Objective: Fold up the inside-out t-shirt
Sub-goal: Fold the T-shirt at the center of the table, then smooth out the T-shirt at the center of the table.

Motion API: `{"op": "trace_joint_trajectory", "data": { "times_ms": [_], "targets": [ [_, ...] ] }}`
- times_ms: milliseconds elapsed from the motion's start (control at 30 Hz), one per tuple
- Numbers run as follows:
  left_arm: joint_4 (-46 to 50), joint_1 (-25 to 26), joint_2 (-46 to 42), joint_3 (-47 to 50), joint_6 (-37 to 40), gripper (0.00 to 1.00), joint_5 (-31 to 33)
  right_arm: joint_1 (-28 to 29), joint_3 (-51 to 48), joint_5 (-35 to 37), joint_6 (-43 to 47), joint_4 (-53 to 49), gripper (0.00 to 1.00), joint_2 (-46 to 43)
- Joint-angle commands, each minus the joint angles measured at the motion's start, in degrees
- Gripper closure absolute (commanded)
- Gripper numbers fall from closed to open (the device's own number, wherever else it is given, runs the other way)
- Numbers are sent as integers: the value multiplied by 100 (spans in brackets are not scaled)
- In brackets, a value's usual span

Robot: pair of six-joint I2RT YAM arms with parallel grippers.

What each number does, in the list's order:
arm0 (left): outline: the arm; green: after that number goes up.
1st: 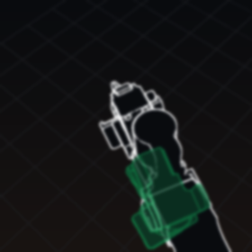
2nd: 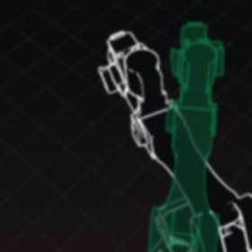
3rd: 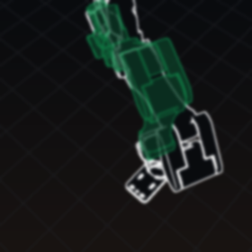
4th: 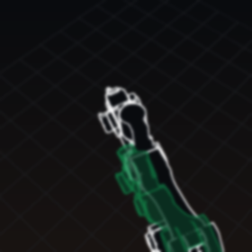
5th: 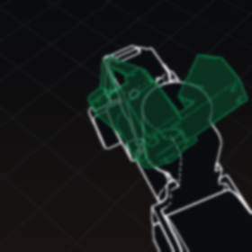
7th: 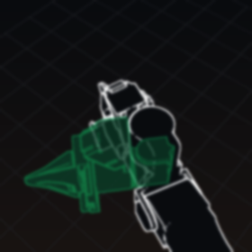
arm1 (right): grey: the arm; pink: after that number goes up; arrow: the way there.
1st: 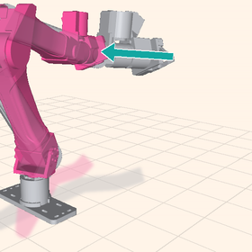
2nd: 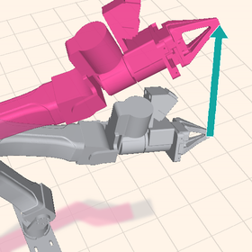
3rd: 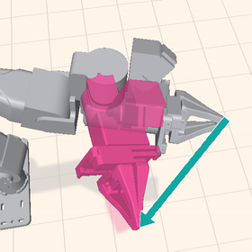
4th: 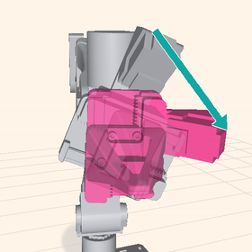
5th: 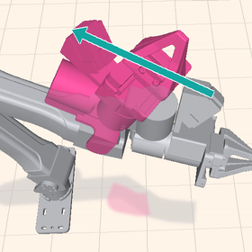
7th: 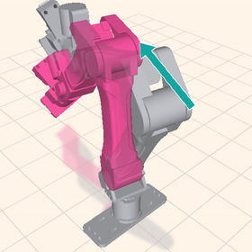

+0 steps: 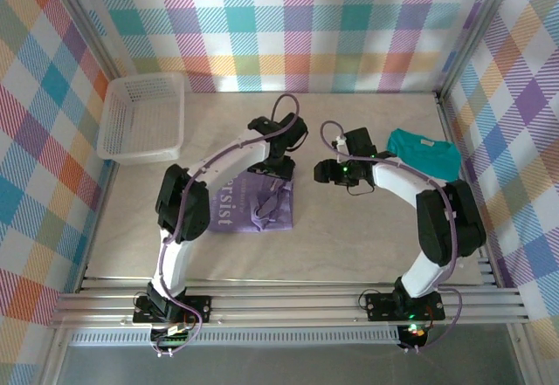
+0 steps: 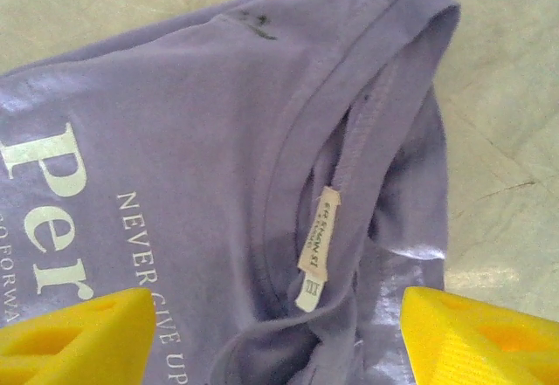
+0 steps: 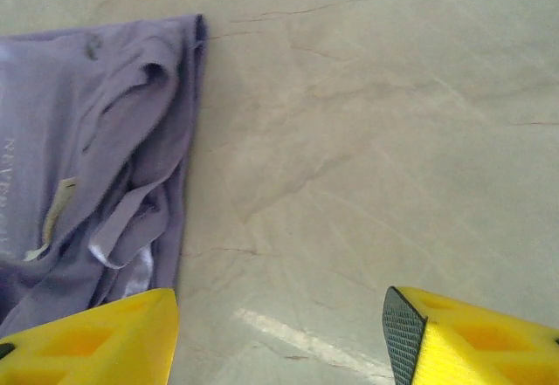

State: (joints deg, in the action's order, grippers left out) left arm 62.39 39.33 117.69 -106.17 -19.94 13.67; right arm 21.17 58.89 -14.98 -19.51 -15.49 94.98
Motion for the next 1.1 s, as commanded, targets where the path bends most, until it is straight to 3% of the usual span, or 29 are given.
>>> {"op": "trace_joint_trajectory", "data": {
  "times_ms": [0,100,200,300,500,767,900,1067],
  "targets": [
    [-515,-405,-1462,1233,-168,24,-547,252,-194,-630,-147,644,34,-137],
    [-1496,-687,-2463,2781,-497,24,-1444,477,116,-870,-430,892,33,288],
    [-2544,-694,-2903,3966,-915,23,-2250,498,717,-959,-694,857,33,856],
    [-2962,-686,-2828,4408,-1266,23,-2247,528,1398,-882,-812,574,32,1513],
    [-3481,-664,-2572,4696,-1354,30,-2176,547,2214,-726,-957,295,40,2452],
    [-4349,-142,-2512,4706,-1169,60,-2283,546,2922,-506,-742,73,78,2915],
    [-4509,214,-2286,4604,-1018,68,-2235,537,3217,-393,-510,-137,83,2932],
    [-4953,696,-1960,4404,-729,71,-2404,486,3576,-470,-338,-451,81,3101]
  ]
}}
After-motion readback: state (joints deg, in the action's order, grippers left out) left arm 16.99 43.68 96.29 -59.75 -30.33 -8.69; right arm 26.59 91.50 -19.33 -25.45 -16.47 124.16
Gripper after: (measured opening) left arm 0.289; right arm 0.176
